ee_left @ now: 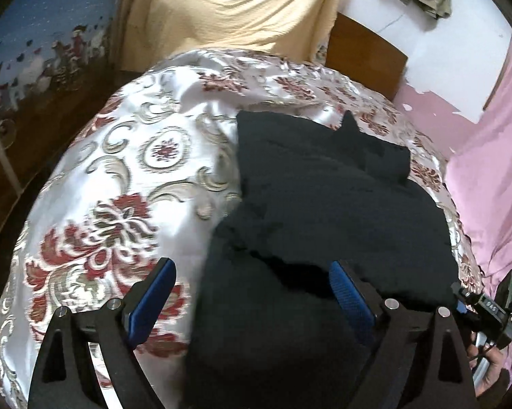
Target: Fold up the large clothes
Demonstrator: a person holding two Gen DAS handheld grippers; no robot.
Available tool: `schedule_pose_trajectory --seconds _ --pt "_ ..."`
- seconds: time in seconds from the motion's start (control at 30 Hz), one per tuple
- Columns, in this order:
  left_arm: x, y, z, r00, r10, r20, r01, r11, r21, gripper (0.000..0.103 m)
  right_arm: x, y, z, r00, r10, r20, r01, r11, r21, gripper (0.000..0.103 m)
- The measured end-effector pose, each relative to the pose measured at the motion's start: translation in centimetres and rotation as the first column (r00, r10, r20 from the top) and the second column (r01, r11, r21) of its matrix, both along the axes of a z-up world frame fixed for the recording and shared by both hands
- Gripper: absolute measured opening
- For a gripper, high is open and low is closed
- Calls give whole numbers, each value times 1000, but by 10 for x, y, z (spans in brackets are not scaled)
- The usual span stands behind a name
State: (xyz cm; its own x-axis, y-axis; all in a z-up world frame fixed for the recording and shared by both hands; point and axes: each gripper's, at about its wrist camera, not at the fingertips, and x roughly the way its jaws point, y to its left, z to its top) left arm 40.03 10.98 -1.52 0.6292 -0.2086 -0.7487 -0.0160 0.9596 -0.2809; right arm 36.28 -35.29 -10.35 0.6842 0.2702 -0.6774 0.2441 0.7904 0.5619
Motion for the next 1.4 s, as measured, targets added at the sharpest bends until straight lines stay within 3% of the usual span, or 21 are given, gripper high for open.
schedule_pose_trajectory --seconds 0.03,0.07,0.1,0.17,0.3,0.4,0.5,0.67,0.73,0.77,0.8,0.83,0.97,1.1,1.17,1.3,1.4 --pt "-1 3 0 1000 -1 -1 1 1000 -4 91 1 3 0 1000 -4 -17 4 1000 -4 32" --pt "-1 4 1 1000 -4 0 4 1000 -5 91 2 6 2 999 -26 -39 24 999 -39 17" --pt "1 5 1 1000 -7 4 7 1000 -3 91 2 9 8 999 -28 -31 25 997 -79 10" --pt "4 2 5 1000 -17 19 17 1000 9 91 3 10 23 1000 -16 11 17 993 -114 7" --pt "13 -7 10 999 -25 28 24 999 29 91 9 13 75 995 3 98 26 954 -300 7" --pt "25 -15 8 1000 -3 7 2 997 79 91 19 -3 98 992 -35 124 82 916 -393 7" --pt "45 -24 -1 999 20 -32 -15 992 127 91 33 -29 91 995 -69 72 92 910 -405 7" --pt "80 -41 -8 999 3 -48 4 988 155 91 51 -32 68 997 -74 -23 51 854 -517 7" --pt "92 -51 -7 999 -18 -29 22 989 148 91 51 -28 75 996 -87 -7 68 825 -561 12" --pt "98 -60 -6 999 -38 -20 41 989 141 91 52 -22 81 998 -66 19 65 814 -577 22" --pt "102 -67 -6 998 -55 -14 56 988 142 91 53 -18 83 999 -39 31 50 814 -579 33" --pt "107 -77 -7 997 -74 -11 75 985 154 91 57 -11 85 999 7 39 16 819 -574 35" --pt "122 -113 -24 989 -137 -47 145 958 249 91 84 12 69 988 150 -27 -140 823 -550 35" --pt "120 -123 -42 986 -167 -26 166 934 317 98 106 15 38 978 181 -103 -208 821 -531 35" --pt "120 -120 -49 985 -171 -14 167 936 310 103 107 13 26 978 184 -101 -210 833 -512 35" --pt "127 -112 -64 984 -173 -35 176 958 228 103 104 11 8 977 198 -75 -209 844 -495 35" --pt "130 -113 -67 984 -172 -37 176 960 218 103 108 8 2 978 197 -73 -207 854 -477 35"
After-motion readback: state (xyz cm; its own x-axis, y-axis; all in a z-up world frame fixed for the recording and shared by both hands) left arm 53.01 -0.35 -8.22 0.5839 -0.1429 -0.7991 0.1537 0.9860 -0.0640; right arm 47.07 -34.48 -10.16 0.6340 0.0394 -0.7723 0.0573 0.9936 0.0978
